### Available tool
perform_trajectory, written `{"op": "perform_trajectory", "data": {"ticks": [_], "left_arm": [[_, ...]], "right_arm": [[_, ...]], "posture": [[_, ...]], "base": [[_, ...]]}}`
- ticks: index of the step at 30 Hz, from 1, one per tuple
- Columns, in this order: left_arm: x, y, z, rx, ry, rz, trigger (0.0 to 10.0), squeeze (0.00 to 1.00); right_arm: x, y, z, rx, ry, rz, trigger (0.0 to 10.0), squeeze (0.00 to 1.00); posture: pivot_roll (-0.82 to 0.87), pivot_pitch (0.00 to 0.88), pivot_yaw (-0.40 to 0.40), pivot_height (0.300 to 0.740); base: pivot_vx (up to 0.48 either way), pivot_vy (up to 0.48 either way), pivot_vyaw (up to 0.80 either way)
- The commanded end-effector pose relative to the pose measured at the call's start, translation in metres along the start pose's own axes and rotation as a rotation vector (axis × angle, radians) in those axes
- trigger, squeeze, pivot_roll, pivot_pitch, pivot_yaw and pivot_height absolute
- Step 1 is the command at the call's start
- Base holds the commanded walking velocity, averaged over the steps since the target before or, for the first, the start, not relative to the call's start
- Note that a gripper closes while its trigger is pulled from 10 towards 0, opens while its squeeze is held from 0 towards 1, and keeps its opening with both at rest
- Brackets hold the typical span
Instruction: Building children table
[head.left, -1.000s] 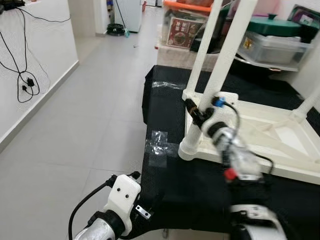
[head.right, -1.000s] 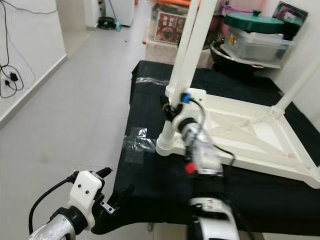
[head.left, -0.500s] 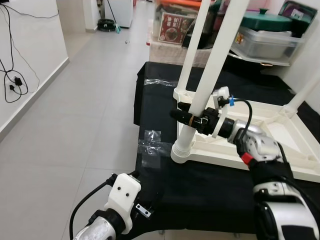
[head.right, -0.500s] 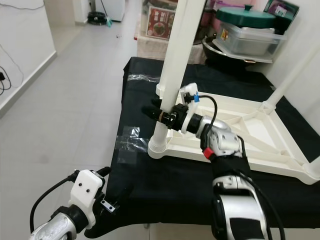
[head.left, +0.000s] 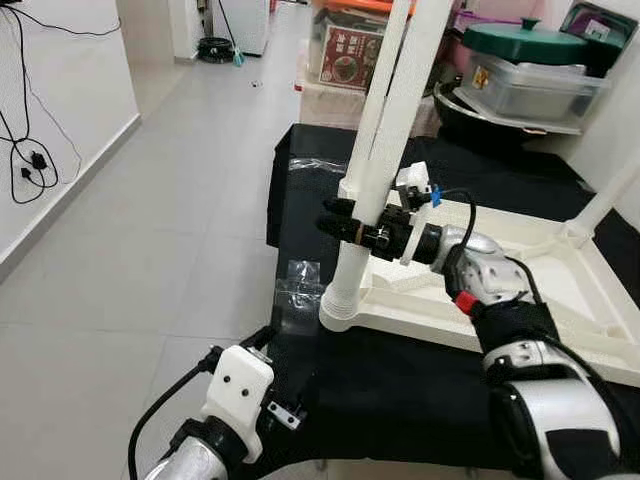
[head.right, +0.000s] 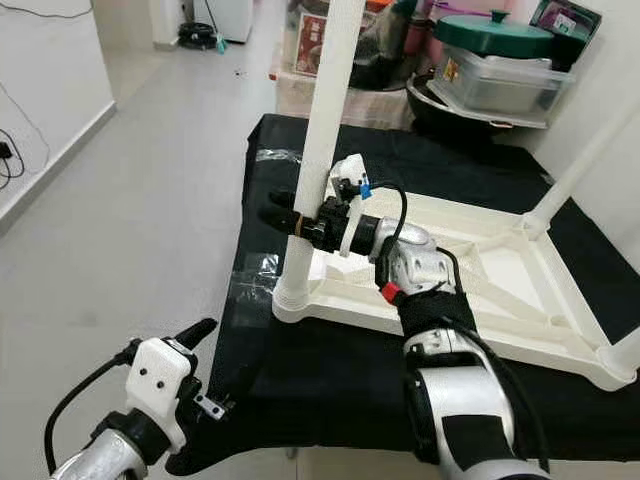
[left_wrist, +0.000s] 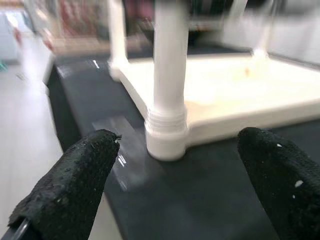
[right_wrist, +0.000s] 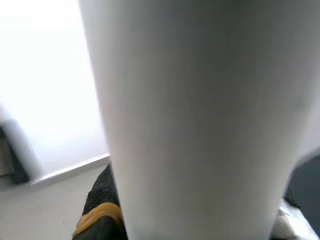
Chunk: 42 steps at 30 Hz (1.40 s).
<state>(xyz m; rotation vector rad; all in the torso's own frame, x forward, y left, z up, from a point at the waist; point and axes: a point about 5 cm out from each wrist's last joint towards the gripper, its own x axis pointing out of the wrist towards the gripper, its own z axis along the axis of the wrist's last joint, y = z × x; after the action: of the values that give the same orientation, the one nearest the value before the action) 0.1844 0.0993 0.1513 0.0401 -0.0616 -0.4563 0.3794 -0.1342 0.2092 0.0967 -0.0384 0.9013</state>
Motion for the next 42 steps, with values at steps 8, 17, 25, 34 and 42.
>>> {"op": "perform_trajectory", "data": {"ticks": [8,17,25,34,42], "left_arm": [[0.000,0.001,0.005,0.014,-0.020,0.028,10.0,0.00],[0.001,0.001,0.004,0.011,-0.009,0.035,10.0,0.00],[0.000,0.000,0.002,0.005,0.002,0.037,10.0,0.00],[-0.001,-0.002,0.002,-0.006,0.008,0.033,10.0,0.00],[-0.002,-0.002,0.002,-0.006,0.013,0.036,10.0,0.00]], "right_arm": [[-0.048,-0.021,-0.055,0.099,0.118,-0.928,0.0,0.00],[-0.033,0.026,-0.067,0.245,0.086,-1.269,0.0,0.00],[-0.006,0.032,-0.042,0.229,-0.074,-1.050,10.0,1.00],[-0.024,0.000,-0.024,0.069,-0.125,-0.692,10.0,0.00],[-0.028,-0.007,-0.013,0.089,-0.014,-0.182,10.0,0.00]], "posture": [[0.15,0.000,-0.145,0.740],[0.16,0.000,-0.150,0.740],[0.15,0.012,-0.152,0.740],[0.15,0.018,-0.150,0.740],[0.16,0.024,-0.152,0.740]], "base": [[0.000,0.000,0.00],[0.000,0.000,0.00],[0.000,0.000,0.00],[0.000,0.000,0.00],[0.000,0.000,0.00]]}}
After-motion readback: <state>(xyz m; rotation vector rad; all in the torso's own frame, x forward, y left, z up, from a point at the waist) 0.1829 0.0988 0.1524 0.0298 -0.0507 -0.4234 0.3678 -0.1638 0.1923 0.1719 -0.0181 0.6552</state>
